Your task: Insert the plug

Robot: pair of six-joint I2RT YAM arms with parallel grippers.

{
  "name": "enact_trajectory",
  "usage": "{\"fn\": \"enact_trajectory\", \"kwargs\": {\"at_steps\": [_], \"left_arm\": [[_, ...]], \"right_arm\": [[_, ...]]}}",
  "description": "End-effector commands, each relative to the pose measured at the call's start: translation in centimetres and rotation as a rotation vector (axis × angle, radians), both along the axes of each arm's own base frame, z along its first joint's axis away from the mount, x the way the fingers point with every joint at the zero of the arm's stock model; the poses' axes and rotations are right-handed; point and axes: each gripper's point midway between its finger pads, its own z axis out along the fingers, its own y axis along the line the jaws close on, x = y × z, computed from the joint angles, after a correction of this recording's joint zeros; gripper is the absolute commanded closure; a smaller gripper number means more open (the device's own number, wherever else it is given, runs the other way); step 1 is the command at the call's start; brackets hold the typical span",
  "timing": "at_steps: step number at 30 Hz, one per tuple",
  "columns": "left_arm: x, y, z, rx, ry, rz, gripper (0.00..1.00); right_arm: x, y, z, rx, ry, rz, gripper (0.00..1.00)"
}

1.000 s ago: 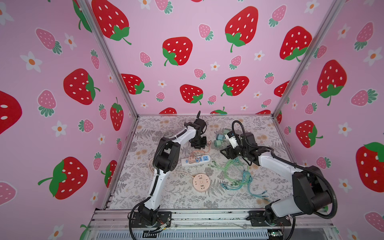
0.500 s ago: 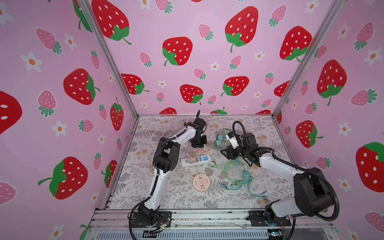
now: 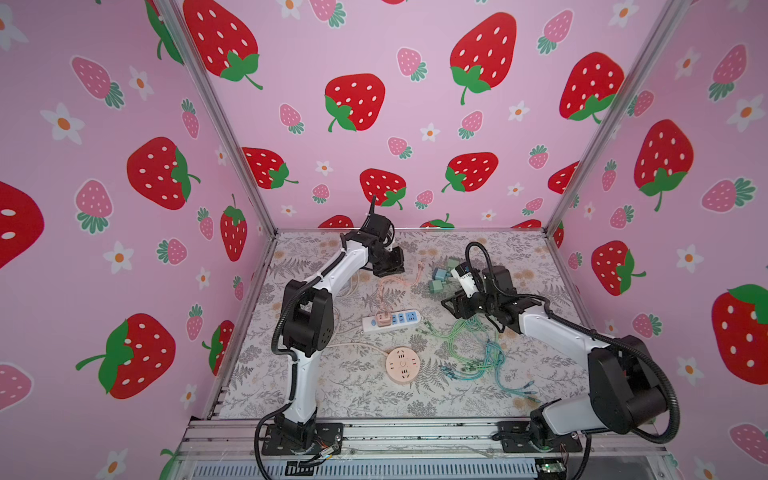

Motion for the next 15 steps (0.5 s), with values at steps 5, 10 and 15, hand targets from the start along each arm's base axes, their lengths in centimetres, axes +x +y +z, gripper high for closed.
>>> {"fn": "enact_trajectory", "kwargs": {"at_steps": [5,10,15], "left_arm": [[-2.1,-2.1,5.8,-0.248,-0.028,-0.080,1.00],[-4.2,-2.6,8.8,-0.341,-0.058,-0.155,1.00],[-7.6,-2.7,10.9,-0.431,-0.084,-0.251,1.00]], "right_arm": [[0.1,0.3,0.2,0.008,-0.009,0.008,0.32],[0.0,0.3,0.1,0.009,-0.003,0.007,0.32],[0.1,0.4,0.2,0.012,-0.006,0.003,0.33]]}}
